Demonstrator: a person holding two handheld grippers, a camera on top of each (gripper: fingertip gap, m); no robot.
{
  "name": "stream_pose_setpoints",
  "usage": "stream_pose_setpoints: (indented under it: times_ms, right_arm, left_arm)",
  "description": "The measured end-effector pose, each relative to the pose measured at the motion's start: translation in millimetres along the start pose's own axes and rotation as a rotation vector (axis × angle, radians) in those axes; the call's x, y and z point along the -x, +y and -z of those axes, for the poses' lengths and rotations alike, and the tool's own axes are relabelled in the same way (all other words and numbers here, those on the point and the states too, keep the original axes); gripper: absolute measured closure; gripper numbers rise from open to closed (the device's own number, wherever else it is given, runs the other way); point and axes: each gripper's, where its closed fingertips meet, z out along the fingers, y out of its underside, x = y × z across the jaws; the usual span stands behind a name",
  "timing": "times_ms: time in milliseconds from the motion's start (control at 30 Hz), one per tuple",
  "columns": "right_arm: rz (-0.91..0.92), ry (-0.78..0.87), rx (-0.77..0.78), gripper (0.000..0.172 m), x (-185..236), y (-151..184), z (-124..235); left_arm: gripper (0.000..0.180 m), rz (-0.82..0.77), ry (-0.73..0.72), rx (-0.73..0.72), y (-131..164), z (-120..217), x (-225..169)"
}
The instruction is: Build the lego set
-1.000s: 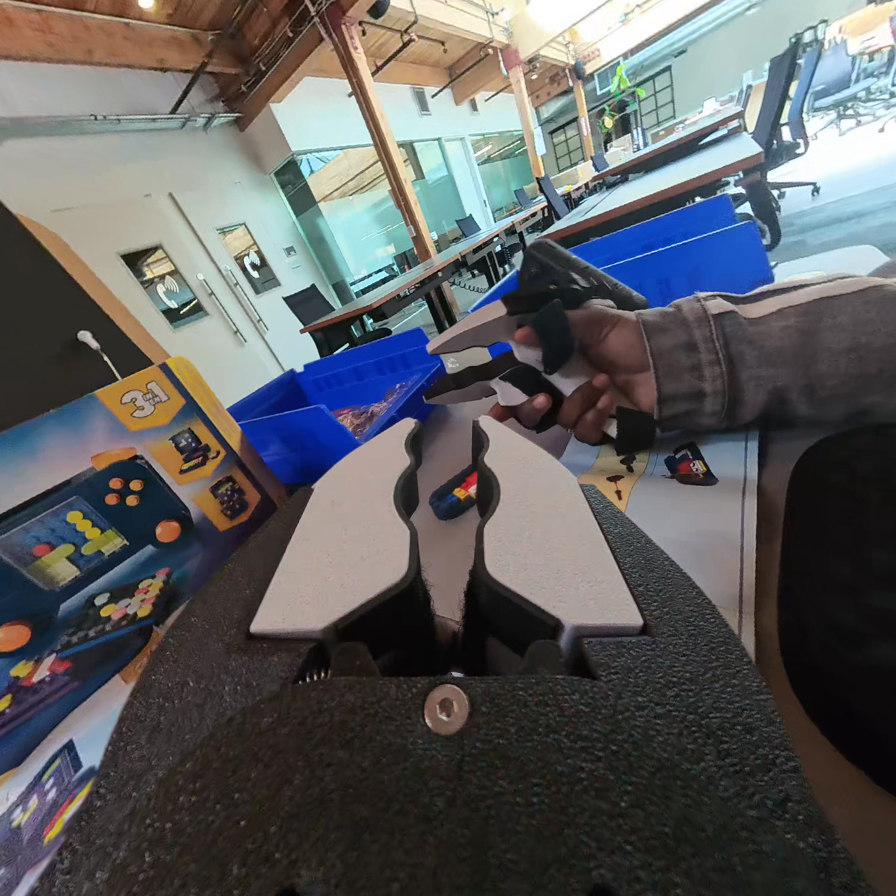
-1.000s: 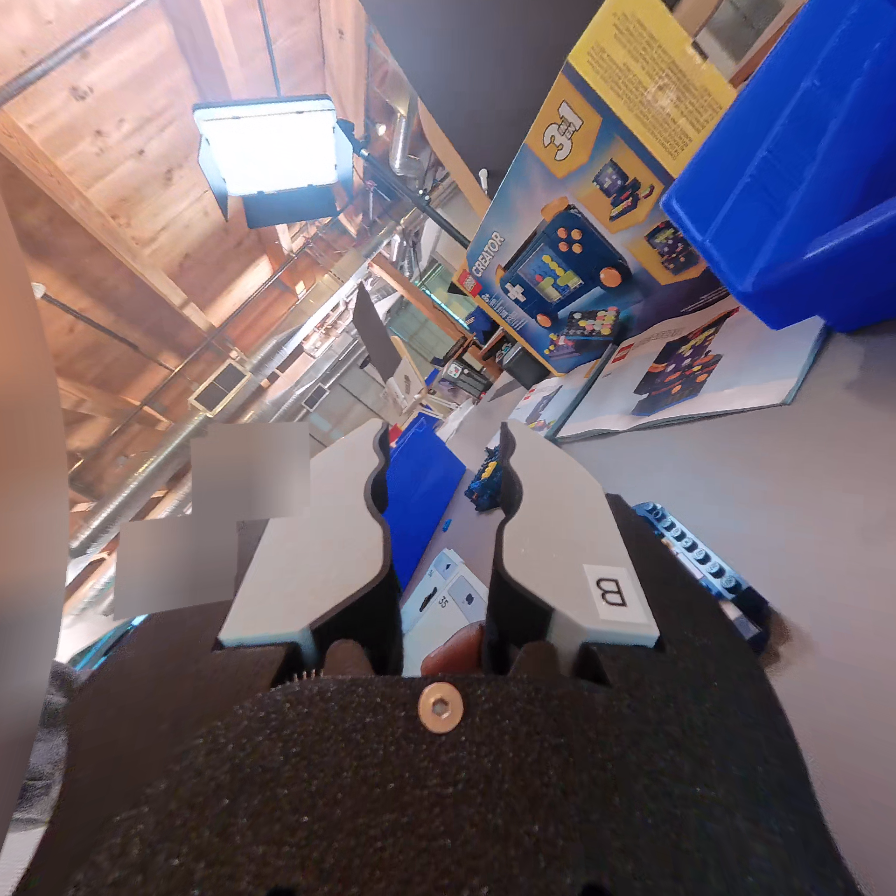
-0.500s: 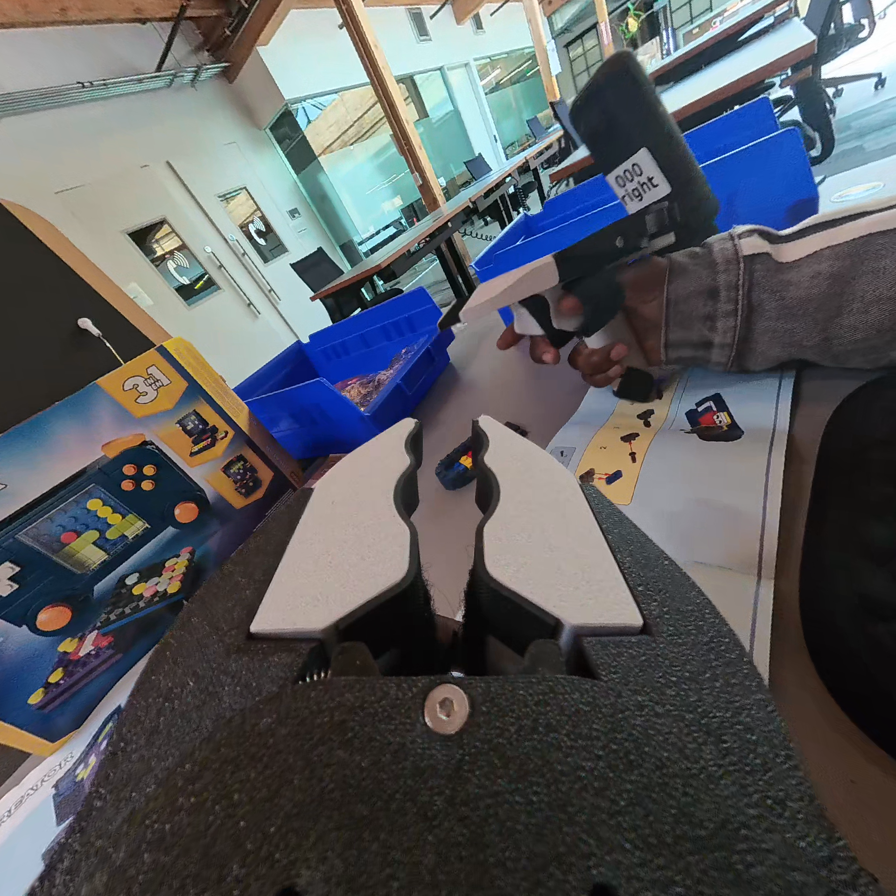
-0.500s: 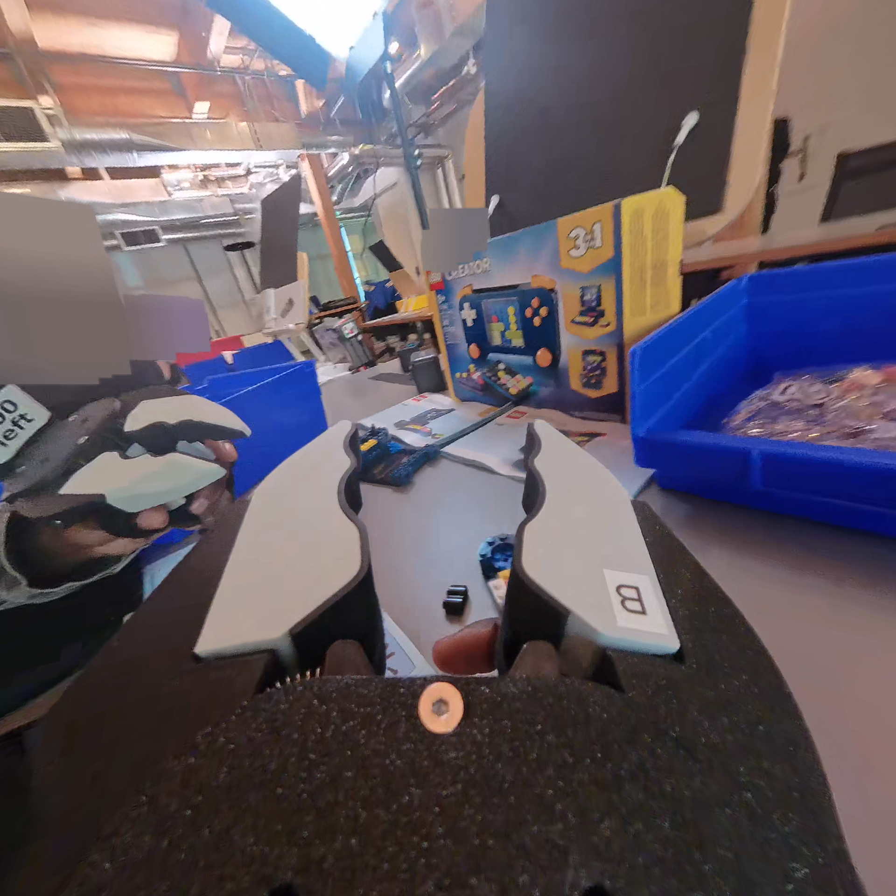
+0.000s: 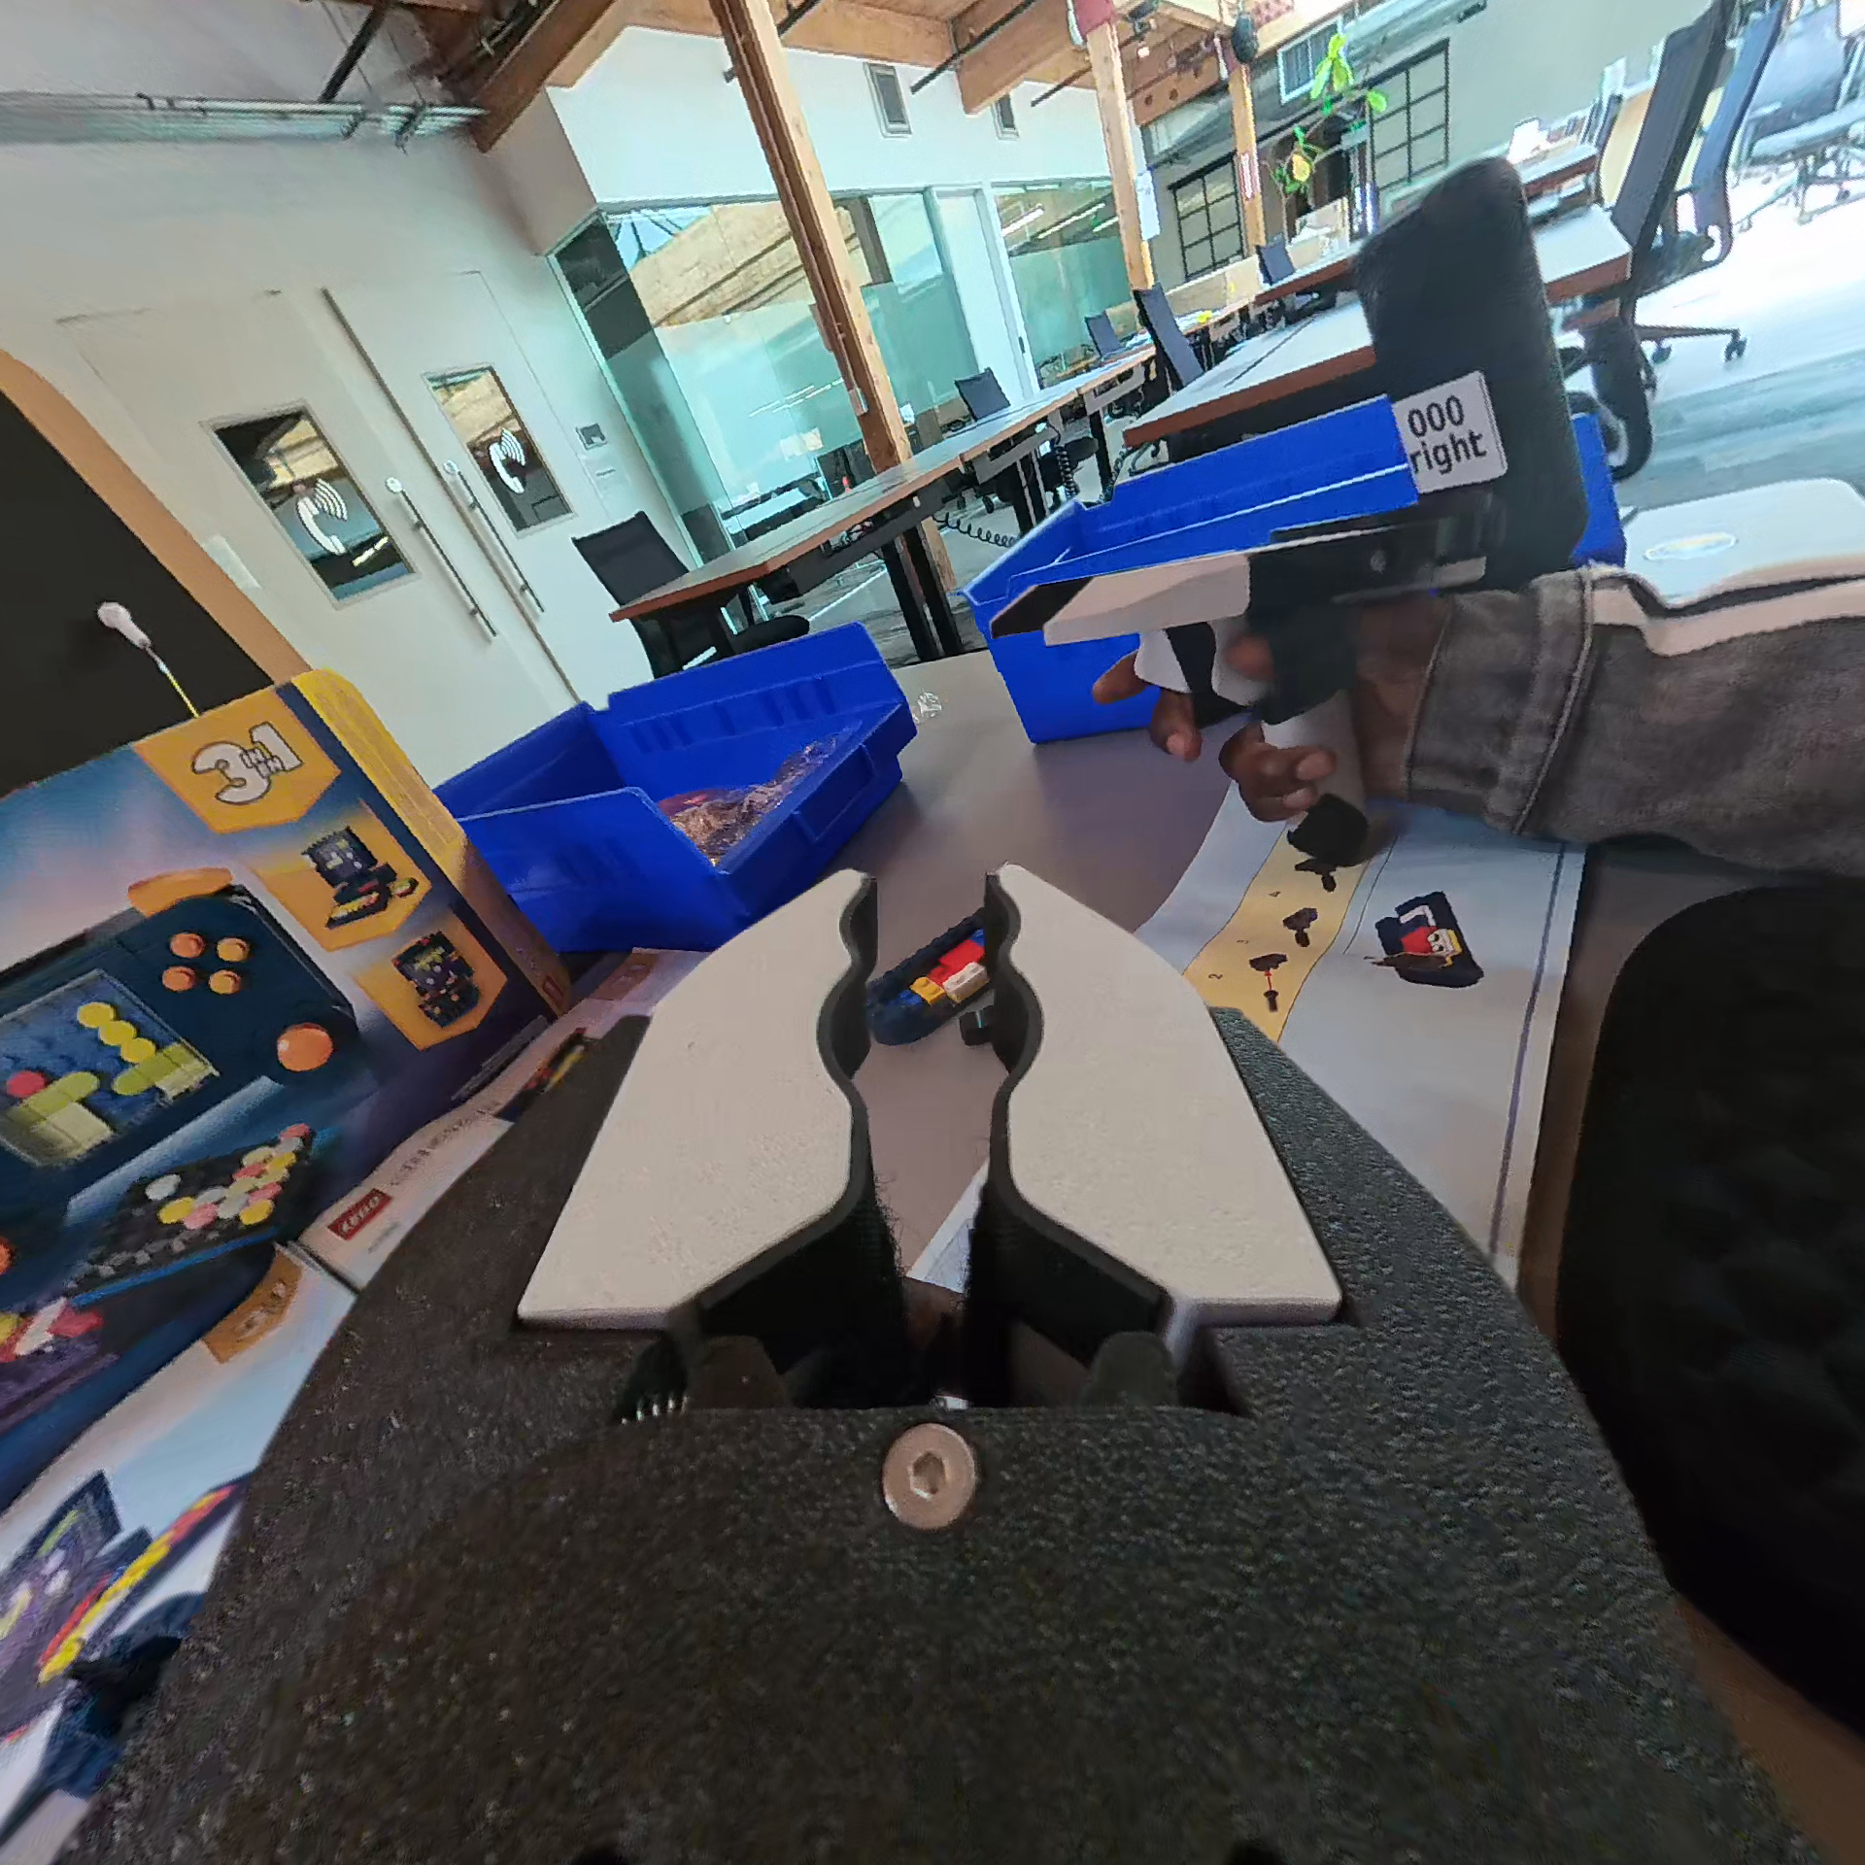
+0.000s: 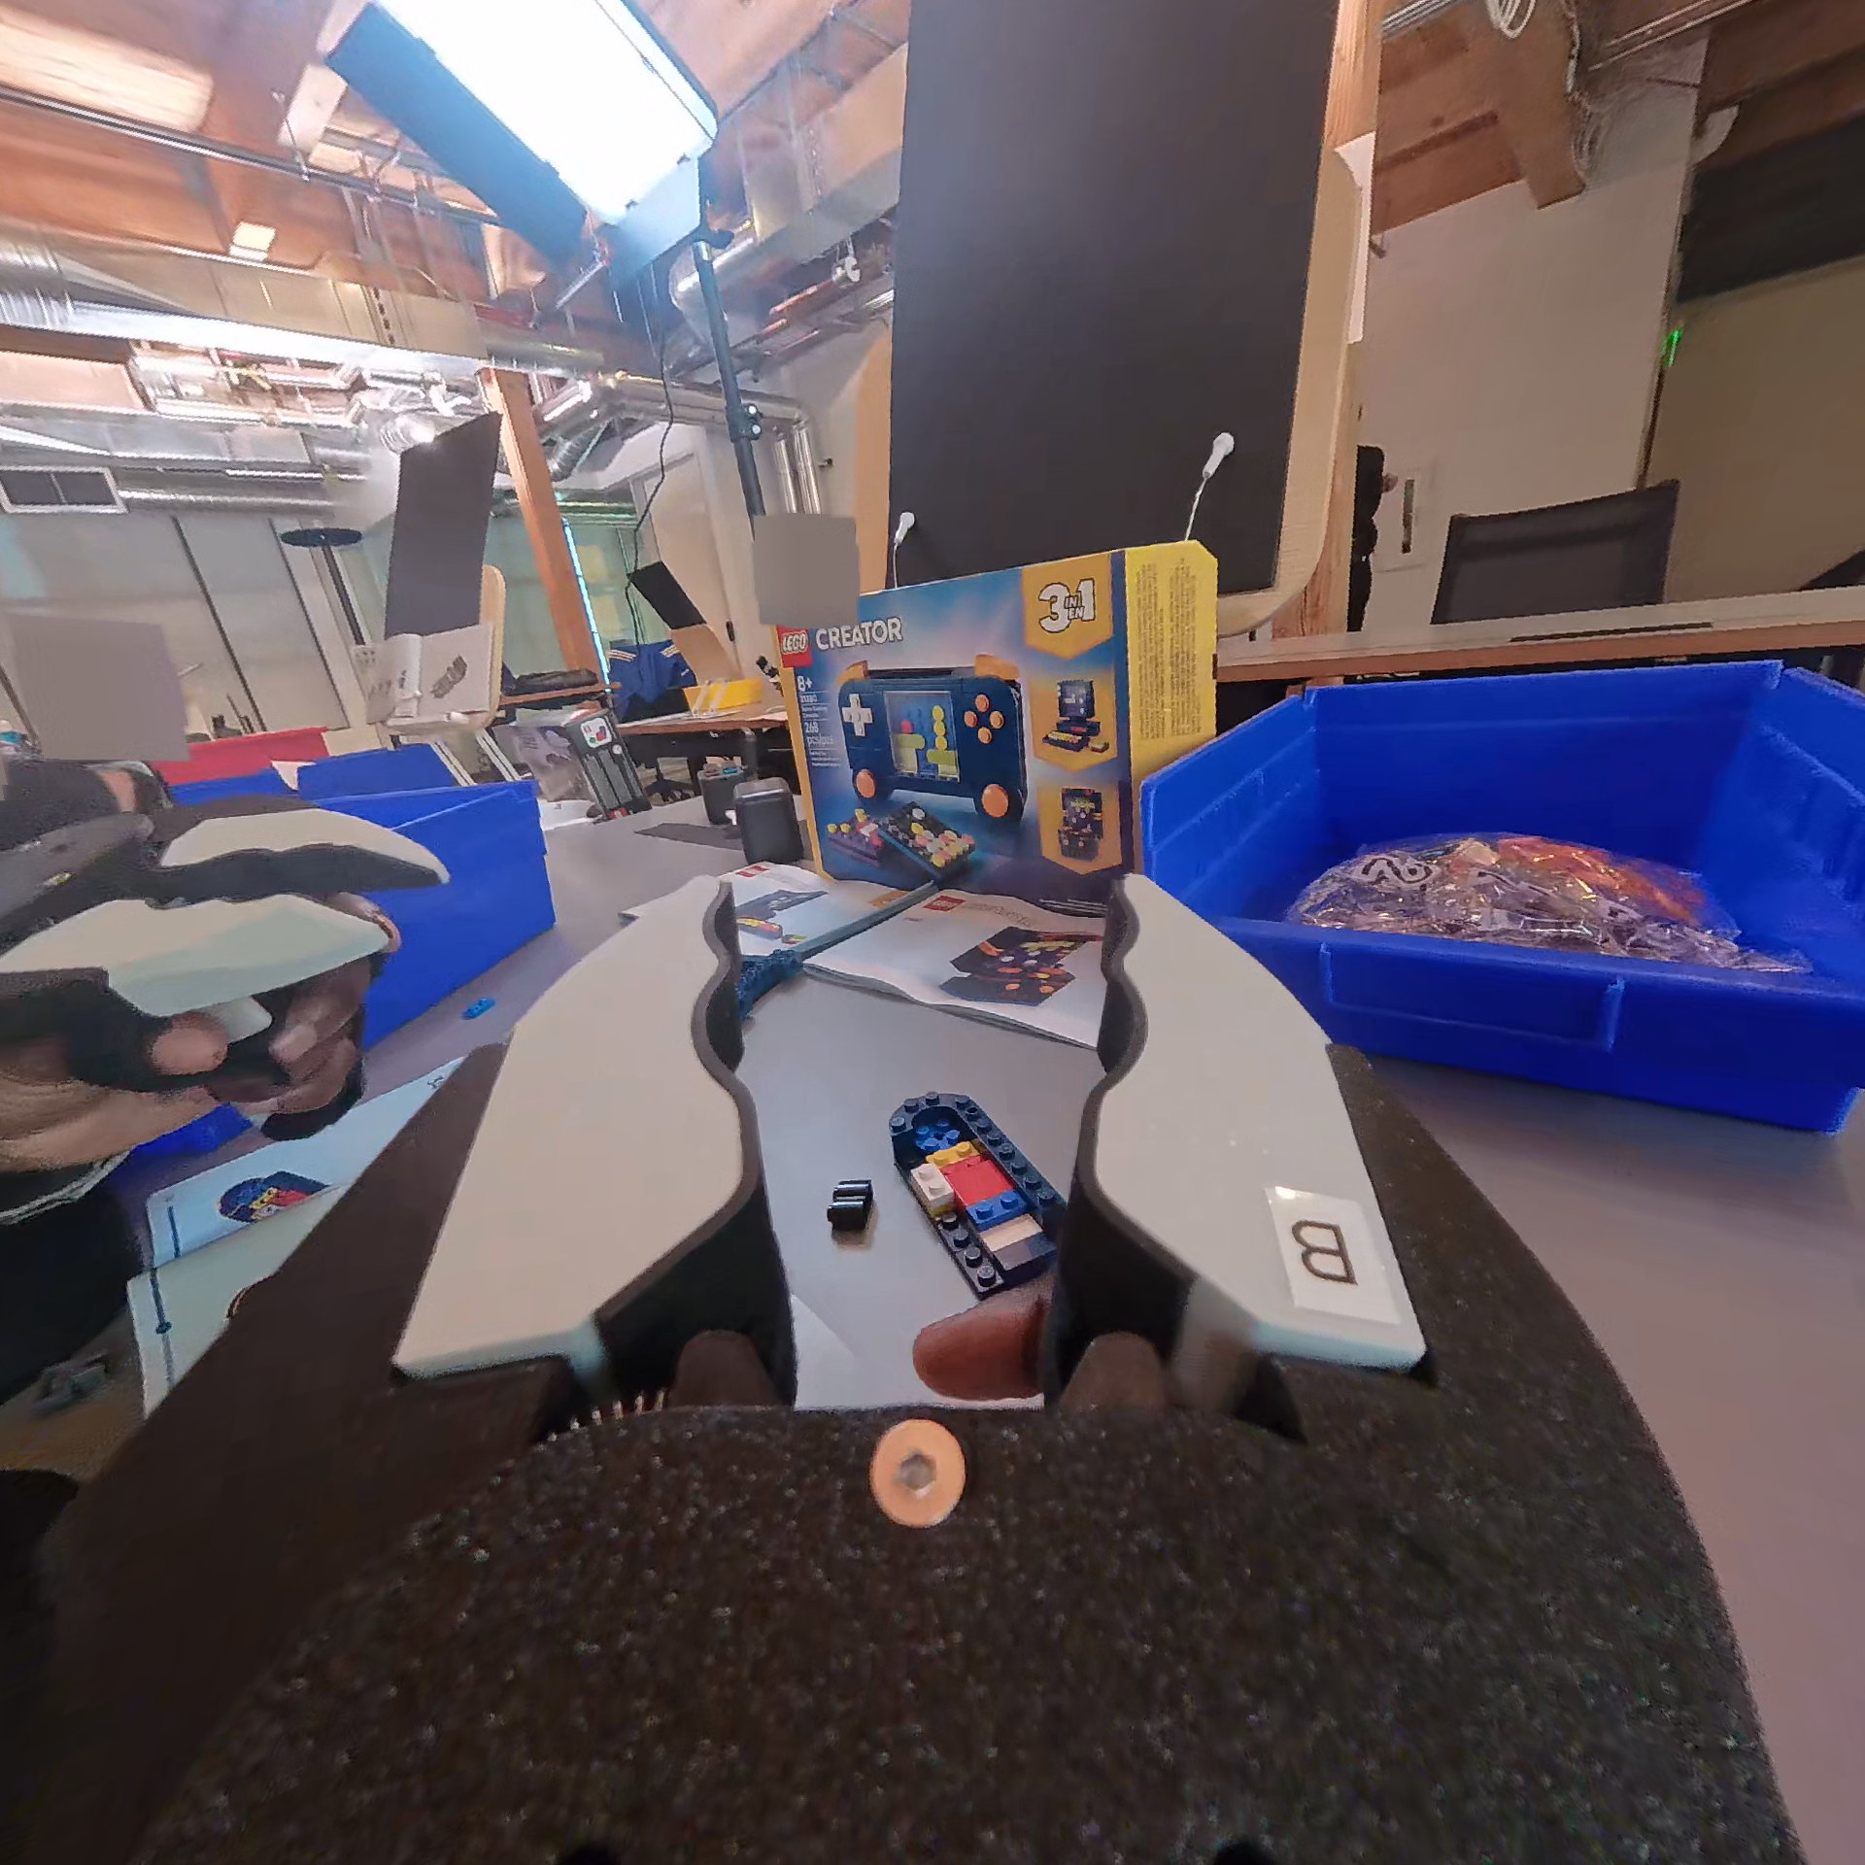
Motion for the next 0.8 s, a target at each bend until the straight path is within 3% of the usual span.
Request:
stream_pose_setpoints:
  times_ms: [200,367,600,667,800]
  right_arm:
    - [0.024,0.063,-0.01,0.084,-8.6,-1.6,1.2]
    - [0.038,0.128,-0.144,0.064,-17.8,-19.8,6.5]
    - [0.14,0.096,-0.138,0.037,-1.9,-21.5,-1.1]
    - [0.157,0.095,-0.135,0.024,1.1,-21.8,-3.6]
    - [0.227,0.106,-0.134,0.024,4.4,-23.6,-2.9]
  left_arm:
    - [0.151,0.087,-0.062,0.014,4.1,1.8,13.0]
    - [0.102,0.231,-0.091,-0.012,4.9,1.6,26.6]
    - [0.034,0.177,-0.13,-0.085,-12.4,3.1,29.6]
    - [0.034,0.165,-0.166,-0.107,-16.5,6.9,35.1]
    - [0.034,0.185,-0.213,-0.182,-28.3,17.5,51.0]
